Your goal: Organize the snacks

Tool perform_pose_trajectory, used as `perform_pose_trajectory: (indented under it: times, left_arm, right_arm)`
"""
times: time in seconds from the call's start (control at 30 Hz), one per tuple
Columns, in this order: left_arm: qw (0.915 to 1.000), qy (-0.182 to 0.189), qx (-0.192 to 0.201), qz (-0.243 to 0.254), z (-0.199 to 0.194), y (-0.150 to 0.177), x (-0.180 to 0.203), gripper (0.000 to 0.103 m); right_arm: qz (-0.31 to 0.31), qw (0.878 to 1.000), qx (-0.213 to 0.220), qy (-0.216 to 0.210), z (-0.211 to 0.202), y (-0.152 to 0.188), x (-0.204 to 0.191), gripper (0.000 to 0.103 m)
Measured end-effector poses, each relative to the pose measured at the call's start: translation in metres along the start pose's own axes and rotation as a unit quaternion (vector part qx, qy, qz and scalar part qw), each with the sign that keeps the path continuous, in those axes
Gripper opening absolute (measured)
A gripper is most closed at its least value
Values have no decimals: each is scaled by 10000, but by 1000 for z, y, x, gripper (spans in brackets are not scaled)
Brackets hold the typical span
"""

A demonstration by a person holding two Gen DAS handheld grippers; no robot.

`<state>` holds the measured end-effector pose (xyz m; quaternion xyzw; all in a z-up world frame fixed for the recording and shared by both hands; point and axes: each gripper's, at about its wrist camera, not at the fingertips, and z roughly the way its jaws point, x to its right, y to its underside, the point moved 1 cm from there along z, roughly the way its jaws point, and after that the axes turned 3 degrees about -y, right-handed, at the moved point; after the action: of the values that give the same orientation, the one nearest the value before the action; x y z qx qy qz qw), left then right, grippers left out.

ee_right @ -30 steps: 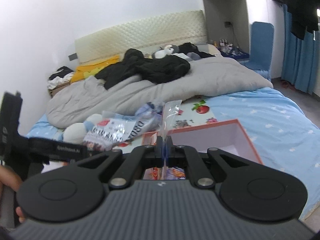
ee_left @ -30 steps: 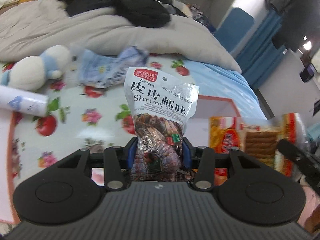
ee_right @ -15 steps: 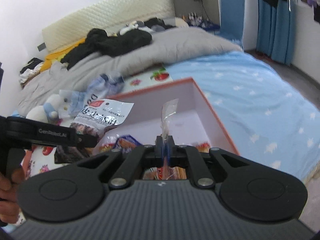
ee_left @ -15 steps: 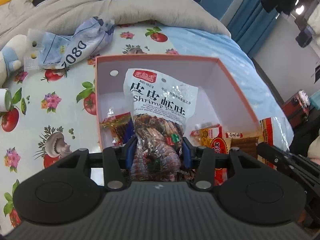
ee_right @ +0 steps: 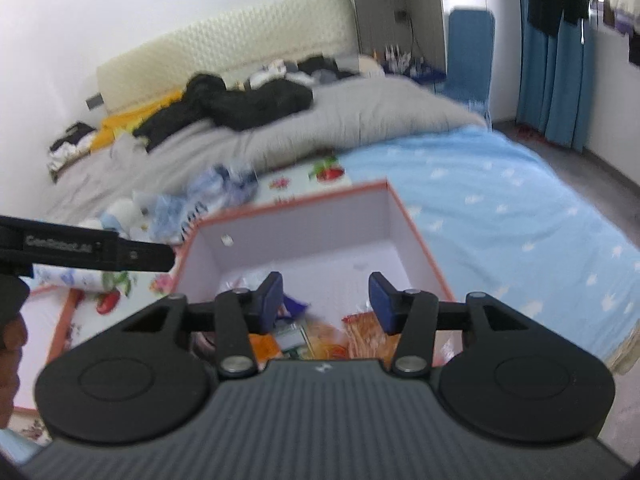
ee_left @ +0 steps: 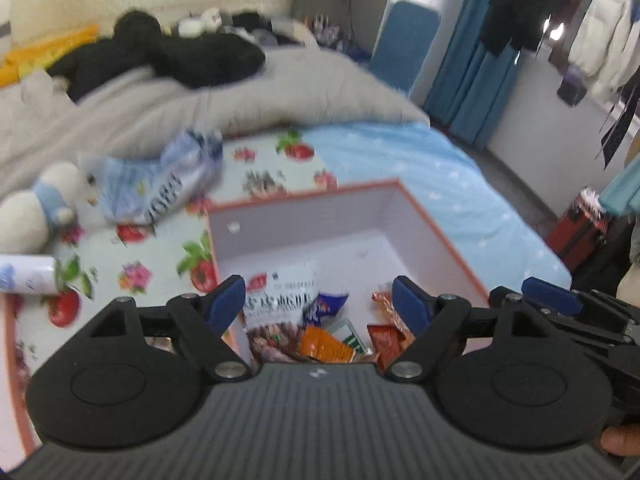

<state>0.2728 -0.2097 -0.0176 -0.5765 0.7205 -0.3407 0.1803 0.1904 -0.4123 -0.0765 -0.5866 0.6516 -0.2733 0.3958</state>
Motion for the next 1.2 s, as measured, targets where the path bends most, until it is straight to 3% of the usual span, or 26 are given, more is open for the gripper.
perform_pose_trajectory:
  times: [0.27, 0.6, 0.77, 1.2]
  left_arm:
    - [9977, 120, 661, 88, -101, 0, 4, 86]
    - [9943, 39, 1055, 174, -180, 52, 2, 86]
    - [9937, -108, 1099, 196, -190, 83, -8, 86]
    - [9955, 42, 941, -49, -184, 134, -22, 86]
  right_arm:
    - [-1, 9985, 525, -178, -81, -24, -25, 51]
    - [55, 9964, 797, -287, -152, 4, -48, 51]
    - [-35, 9961, 846, -228, -169, 24, -57, 51]
    - [185, 9980, 586, -140, -168, 74, -56, 51]
